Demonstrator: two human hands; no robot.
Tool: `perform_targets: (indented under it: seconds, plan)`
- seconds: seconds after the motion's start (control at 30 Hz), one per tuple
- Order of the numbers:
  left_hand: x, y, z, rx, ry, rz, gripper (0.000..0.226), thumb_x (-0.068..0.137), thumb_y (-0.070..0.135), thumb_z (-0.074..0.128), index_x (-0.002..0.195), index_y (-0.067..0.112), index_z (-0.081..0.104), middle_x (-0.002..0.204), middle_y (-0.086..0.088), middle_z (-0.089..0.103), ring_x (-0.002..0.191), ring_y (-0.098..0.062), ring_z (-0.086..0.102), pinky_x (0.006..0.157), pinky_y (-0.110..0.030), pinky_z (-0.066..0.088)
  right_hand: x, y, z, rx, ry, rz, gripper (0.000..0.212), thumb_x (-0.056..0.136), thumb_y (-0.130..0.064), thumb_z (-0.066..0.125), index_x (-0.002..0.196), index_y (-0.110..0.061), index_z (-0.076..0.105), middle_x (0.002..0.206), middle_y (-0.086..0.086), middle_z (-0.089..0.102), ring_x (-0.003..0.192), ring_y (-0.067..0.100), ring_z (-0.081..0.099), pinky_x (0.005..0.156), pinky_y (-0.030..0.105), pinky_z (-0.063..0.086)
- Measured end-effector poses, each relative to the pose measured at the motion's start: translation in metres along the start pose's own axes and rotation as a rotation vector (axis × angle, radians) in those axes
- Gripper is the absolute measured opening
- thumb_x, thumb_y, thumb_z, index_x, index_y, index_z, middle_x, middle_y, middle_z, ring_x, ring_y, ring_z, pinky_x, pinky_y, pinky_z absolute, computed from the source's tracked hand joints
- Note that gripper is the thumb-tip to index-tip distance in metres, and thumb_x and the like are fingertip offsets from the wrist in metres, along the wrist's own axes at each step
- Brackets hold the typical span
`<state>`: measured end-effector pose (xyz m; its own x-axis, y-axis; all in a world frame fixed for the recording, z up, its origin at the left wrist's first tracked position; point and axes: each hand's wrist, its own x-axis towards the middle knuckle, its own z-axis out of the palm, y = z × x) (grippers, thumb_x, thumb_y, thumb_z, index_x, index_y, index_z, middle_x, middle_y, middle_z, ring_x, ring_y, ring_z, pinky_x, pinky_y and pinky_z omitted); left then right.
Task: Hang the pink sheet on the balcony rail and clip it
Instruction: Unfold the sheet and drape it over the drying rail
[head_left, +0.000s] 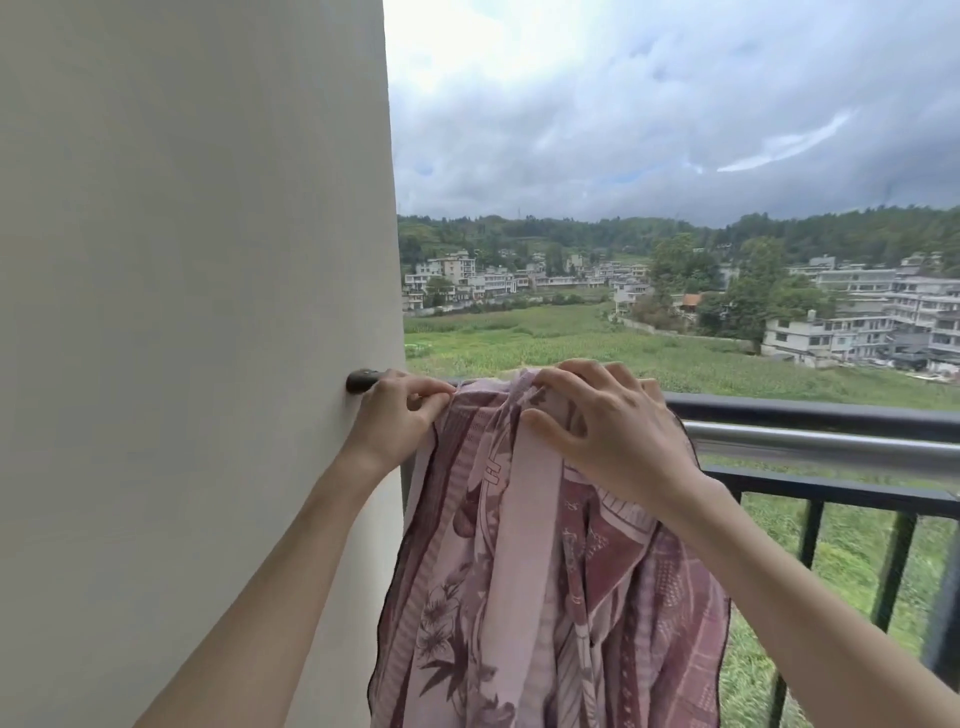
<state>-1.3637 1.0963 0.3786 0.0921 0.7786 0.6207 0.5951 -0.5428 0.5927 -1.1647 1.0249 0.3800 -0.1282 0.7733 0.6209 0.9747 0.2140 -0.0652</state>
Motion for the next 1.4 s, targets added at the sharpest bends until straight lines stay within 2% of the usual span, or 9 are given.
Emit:
perform_targets:
  seconds: [0.1, 0.23, 0.33, 0.43, 0.6, 0.83, 0.97, 1.1, 1.4]
  plan:
    - [-0.006, 0.003, 0.003, 0.03, 0.032, 0.103, 0.02, 0.091, 0.021, 0.055, 0.104, 0.015, 0.069, 0.107, 0.004, 0.052, 0.094, -0.007, 0.052, 0.077, -0.006, 0.039, -0.008, 0.002, 0.003, 0.187, 0.138, 0.008, 0.056, 0.091, -0.058, 0.019, 0.132, -0.033, 0.049, 0.138, -0.012, 0.049, 0.127, 0.009, 0.042, 0.103, 0.034, 0.032]
    - [-0.018, 0.038, 0.014, -0.13, -0.131, 0.298, 0.038, 0.092, 0.038, 0.041, 0.124, 0.022, 0.056, 0.122, 0.015, 0.048, 0.097, 0.0, 0.051, 0.092, -0.018, 0.043, -0.016, 0.02, -0.003, 0.336, 0.282, 0.235, 0.039, 0.098, -0.032, 0.039, 0.127, -0.012, 0.055, 0.135, 0.002, 0.051, 0.126, 0.02, 0.046, 0.107, 0.034, 0.032]
    - [-0.019, 0.056, 0.038, -0.148, -0.309, 0.333, 0.054, 0.087, 0.052, 0.034, 0.136, 0.03, 0.041, 0.131, 0.016, 0.044, 0.115, 0.002, 0.041, 0.103, -0.02, 0.031, -0.026, 0.041, -0.015, 0.071, 0.21, 0.433, 0.041, 0.092, -0.043, 0.047, 0.106, -0.009, 0.063, 0.11, 0.008, 0.061, 0.103, 0.027, 0.055, 0.09, 0.041, 0.041]
    - [-0.015, 0.059, 0.063, -0.044, -0.237, 0.367, 0.047, 0.089, 0.054, 0.04, 0.133, 0.036, 0.042, 0.133, 0.012, 0.045, 0.125, -0.006, 0.035, 0.108, -0.034, 0.029, -0.03, 0.049, -0.028, 0.234, 0.114, 0.406, 0.036, 0.089, -0.042, 0.055, 0.07, -0.014, 0.068, 0.065, 0.002, 0.064, 0.063, 0.025, 0.058, 0.062, 0.033, 0.045]
    - [-0.015, 0.064, 0.069, 0.008, -0.213, 0.282, 0.055, 0.084, 0.061, 0.032, 0.132, 0.036, 0.042, 0.132, 0.008, 0.046, 0.125, -0.013, 0.037, 0.106, -0.048, 0.032, -0.038, 0.066, -0.051, 0.712, 0.255, 0.453, 0.021, 0.093, -0.024, 0.053, 0.086, -0.011, 0.069, 0.052, -0.006, 0.059, 0.048, 0.018, 0.042, 0.044, 0.027, 0.036]
    - [-0.04, 0.142, 0.101, 0.188, -0.106, 0.359, 0.047, 0.092, 0.05, 0.038, 0.134, 0.029, 0.044, 0.139, 0.007, 0.047, 0.13, -0.012, 0.04, 0.116, -0.05, 0.002, -0.073, 0.134, -0.099, 0.935, 0.35, 0.623, 0.026, 0.093, -0.017, 0.052, 0.074, -0.009, 0.067, 0.07, 0.01, 0.061, 0.077, 0.027, 0.055, 0.074, 0.037, 0.048]
    - [-0.059, 0.194, 0.149, 0.162, -0.214, 0.442, 0.042, 0.089, 0.046, 0.05, 0.125, 0.026, 0.054, 0.117, 0.008, 0.063, 0.101, -0.016, 0.061, 0.106, -0.055, 0.028, -0.098, 0.167, -0.131, 1.013, 0.252, 0.653, 0.022, 0.09, -0.01, 0.056, 0.071, -0.014, 0.067, 0.078, 0.007, 0.068, 0.1, 0.034, 0.062, 0.097, 0.048, 0.045]
    - [-0.069, 0.245, 0.192, -0.004, -0.02, 0.418, 0.017, 0.087, 0.02, 0.061, 0.101, 0.015, 0.07, 0.076, 0.002, 0.072, 0.058, -0.01, 0.058, 0.071, -0.033, 0.052, -0.123, 0.212, -0.163, 1.02, 0.224, 0.62, 0.028, 0.091, -0.007, 0.052, 0.068, -0.015, 0.065, 0.077, 0.005, 0.067, 0.099, 0.032, 0.063, 0.096, 0.046, 0.047]
    - [-0.072, 0.314, 0.213, -0.068, -0.094, 0.462, 0.022, 0.089, 0.021, 0.059, 0.106, 0.012, 0.069, 0.085, -0.002, 0.074, 0.068, -0.017, 0.065, 0.069, -0.036, 0.056, -0.153, 0.258, -0.209, 0.979, 0.328, 0.645, 0.028, 0.093, -0.007, 0.049, 0.069, -0.013, 0.064, 0.07, 0.003, 0.061, 0.086, 0.025, 0.056, 0.092, 0.041, 0.045]
